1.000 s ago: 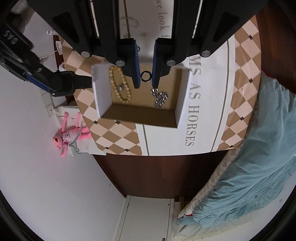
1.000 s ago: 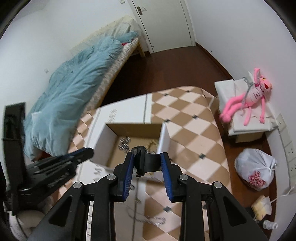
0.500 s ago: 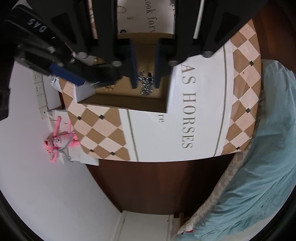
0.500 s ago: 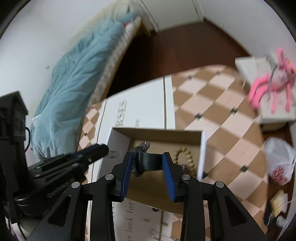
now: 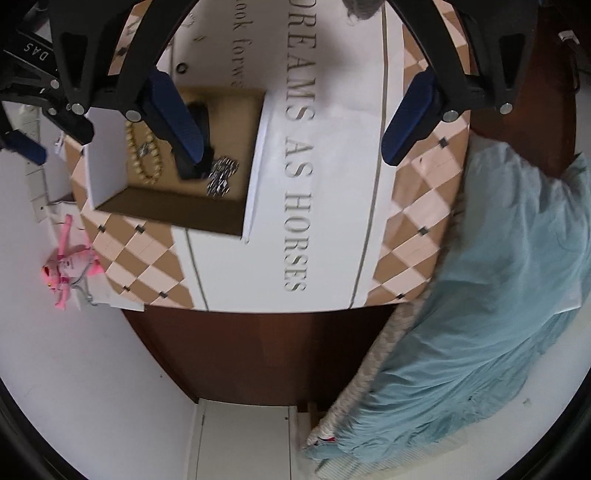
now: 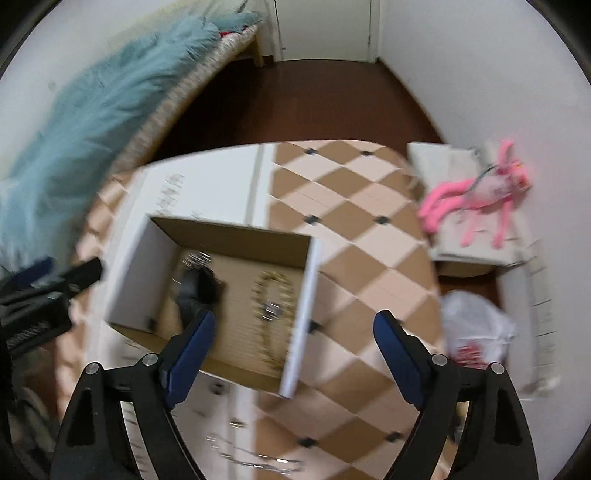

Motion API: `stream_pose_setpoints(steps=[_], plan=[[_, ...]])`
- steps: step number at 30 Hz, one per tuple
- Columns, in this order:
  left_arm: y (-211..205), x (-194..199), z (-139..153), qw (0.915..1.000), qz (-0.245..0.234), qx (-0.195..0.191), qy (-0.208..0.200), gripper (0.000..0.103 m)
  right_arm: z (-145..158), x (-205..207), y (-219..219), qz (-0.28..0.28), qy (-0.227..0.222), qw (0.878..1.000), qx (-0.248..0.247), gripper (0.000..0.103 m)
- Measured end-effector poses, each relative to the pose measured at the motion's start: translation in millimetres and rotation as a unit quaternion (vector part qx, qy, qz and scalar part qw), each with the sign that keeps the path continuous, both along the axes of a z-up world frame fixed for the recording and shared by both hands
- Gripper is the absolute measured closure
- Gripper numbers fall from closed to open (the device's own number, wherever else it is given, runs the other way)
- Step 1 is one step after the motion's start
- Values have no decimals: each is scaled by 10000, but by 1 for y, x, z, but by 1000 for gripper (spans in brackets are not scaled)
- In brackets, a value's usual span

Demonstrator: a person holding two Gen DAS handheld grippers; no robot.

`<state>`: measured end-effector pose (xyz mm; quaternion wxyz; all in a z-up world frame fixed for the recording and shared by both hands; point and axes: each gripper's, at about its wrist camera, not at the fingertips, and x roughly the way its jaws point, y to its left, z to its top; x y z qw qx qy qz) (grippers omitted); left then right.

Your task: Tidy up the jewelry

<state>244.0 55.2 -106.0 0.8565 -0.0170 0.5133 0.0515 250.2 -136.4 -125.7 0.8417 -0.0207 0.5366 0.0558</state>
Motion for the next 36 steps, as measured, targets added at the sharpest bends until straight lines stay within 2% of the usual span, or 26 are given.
stream_pose_setpoints(steps=[2,4,10,21,25,30,36], plan=[[0,-7,-4,10000,26,47,-10,3,-4,-6,0,-43,1,9998,-193,4],[-2,-16,-6,9999,45,89,-26,3,-4,-12,-2,-85,-70,9992,-383,4],[-7,-34,5,9997,97,57,-197,3,10,-28,-6,-158,-273,9981,-523,4],[-10,-74,61,9972,35,-88,-747,3,64,-69,-9,-271,-822,9957,-327,4],[-12,-89,69,9966,16,-94,-817,3,77,-88,-14,-287,-904,9953,-189,4],[-17,-108,46,9982,51,23,-590,3,55,-112,-23,-310,-643,9974,-66,4],[-22,-127,-19,9998,127,156,72,3,-19,-136,-39,-500,86,9987,55,4]])
